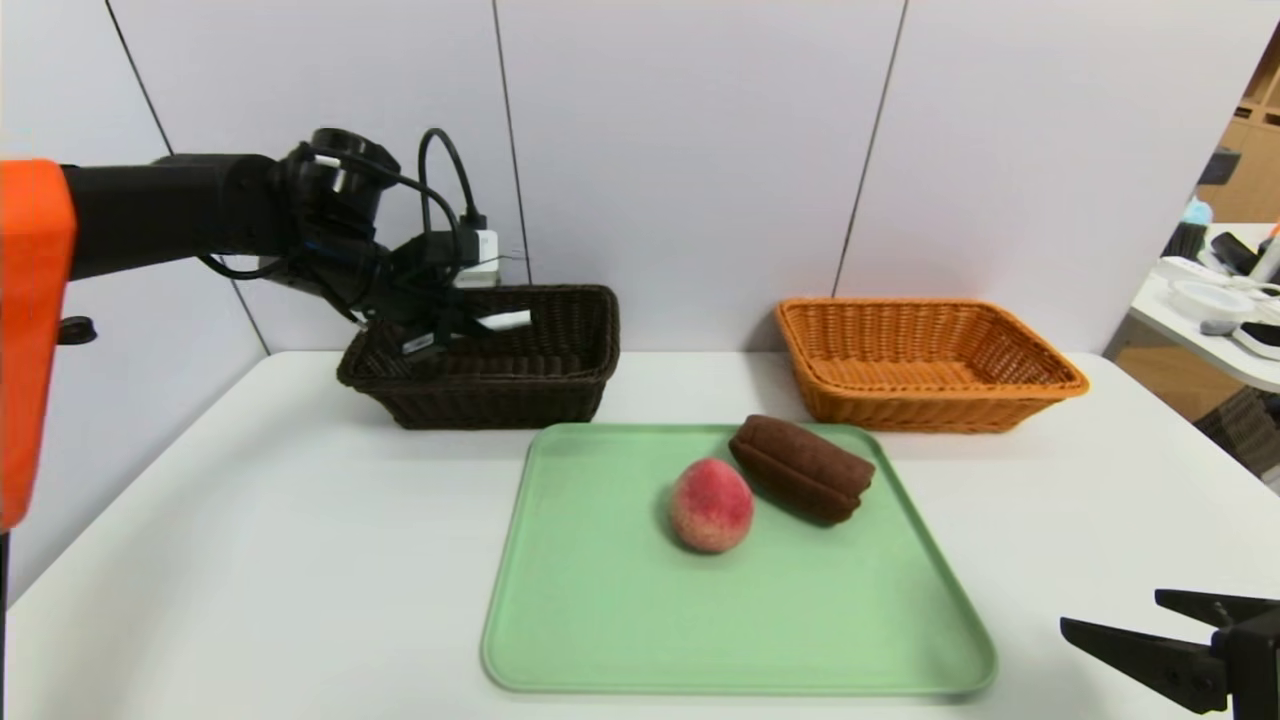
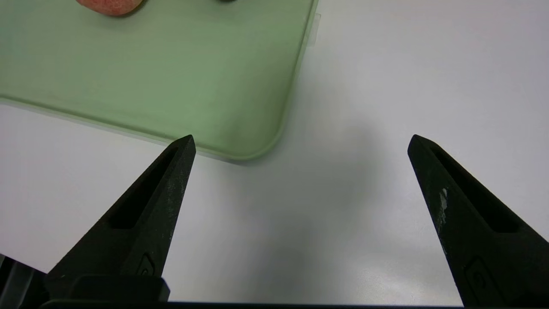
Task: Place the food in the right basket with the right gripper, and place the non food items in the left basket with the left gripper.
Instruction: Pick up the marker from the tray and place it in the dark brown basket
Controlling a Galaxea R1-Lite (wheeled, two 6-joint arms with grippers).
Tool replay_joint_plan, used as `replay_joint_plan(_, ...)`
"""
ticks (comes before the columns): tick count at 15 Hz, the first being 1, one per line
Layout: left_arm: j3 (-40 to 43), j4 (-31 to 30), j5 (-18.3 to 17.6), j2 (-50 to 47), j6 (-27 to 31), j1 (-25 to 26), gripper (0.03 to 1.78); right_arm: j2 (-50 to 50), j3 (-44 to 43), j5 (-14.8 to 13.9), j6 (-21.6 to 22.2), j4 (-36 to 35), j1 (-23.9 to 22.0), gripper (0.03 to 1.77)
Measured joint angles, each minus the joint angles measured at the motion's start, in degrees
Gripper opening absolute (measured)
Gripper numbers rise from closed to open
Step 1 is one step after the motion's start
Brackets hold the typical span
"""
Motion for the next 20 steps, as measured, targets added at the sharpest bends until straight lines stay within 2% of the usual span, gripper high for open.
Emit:
replay_joint_plan(8,-0.2,-1.3,-0.4,4.7,-3.8,-0.2,0.16,-0.1,0.2,-0.1,0.0,0.0,0.0,1.71)
replay_joint_plan(16,-0.5,-2.6,-0.7,4.4,-8.6,-0.5,0.16,-1.0,0.4,-0.1,0.1,0.0,0.0,1.71)
replay_joint_plan(20,-0.6,-3.3,-0.7,3.8,-8.9,-0.5,0.17,-1.4,0.5,-0.1,0.1,0.0,0.0,1.71)
